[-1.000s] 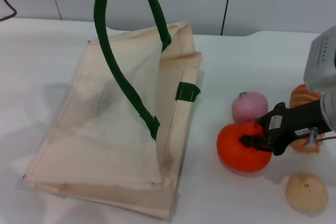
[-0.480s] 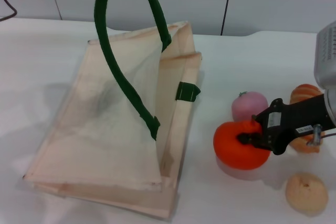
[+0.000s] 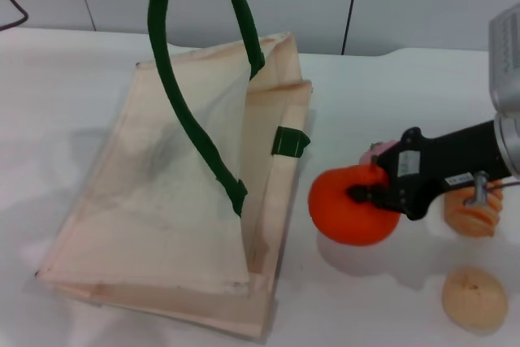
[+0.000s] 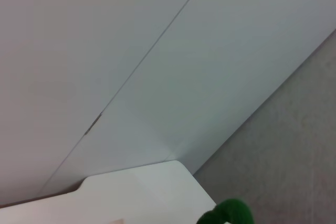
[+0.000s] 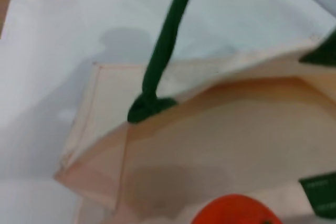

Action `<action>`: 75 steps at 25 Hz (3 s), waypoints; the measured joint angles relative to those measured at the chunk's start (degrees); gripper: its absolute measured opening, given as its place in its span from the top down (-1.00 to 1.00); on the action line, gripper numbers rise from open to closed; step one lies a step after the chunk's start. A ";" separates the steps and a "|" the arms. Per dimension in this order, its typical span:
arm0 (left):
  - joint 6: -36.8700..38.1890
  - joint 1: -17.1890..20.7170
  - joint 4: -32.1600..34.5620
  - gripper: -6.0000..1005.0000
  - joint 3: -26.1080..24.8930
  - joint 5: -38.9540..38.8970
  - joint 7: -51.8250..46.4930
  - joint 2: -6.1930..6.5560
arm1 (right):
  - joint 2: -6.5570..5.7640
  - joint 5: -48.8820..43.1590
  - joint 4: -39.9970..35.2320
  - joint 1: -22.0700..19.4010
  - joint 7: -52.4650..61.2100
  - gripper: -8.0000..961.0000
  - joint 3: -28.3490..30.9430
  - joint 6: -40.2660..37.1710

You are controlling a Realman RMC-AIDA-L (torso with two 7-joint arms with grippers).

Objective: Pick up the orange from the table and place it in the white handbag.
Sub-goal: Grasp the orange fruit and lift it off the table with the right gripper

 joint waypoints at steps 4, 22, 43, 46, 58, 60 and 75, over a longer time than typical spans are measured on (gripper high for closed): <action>0.00 -0.26 0.05 0.73 0.00 0.00 0.00 0.00 | 0.25 0.50 0.74 2.07 -0.16 0.77 -0.57 -0.71; 0.00 -1.62 0.27 0.72 0.00 0.00 -0.16 0.00 | 0.35 7.87 9.50 10.22 -2.87 0.78 -9.79 -8.83; -0.03 -3.11 0.98 0.72 0.00 -0.08 -0.68 0.01 | 0.70 15.76 22.13 17.90 -6.05 0.79 -16.72 -23.39; -0.07 -3.12 1.82 0.72 0.00 -0.97 -0.69 0.19 | 0.71 17.12 22.97 17.95 -6.11 0.79 -17.04 -25.07; -0.09 -3.73 3.22 0.72 0.00 -1.41 -0.82 0.70 | 0.75 25.11 29.05 21.26 -10.54 0.79 -21.30 -29.82; -0.09 -3.96 3.23 0.72 0.00 -1.41 -0.88 0.71 | 0.74 25.78 29.55 21.69 -10.66 0.79 -22.48 -30.61; -0.10 -4.32 3.25 0.72 0.00 -1.41 -1.13 0.70 | 1.06 34.32 29.07 22.23 -21.40 0.66 -29.84 -30.99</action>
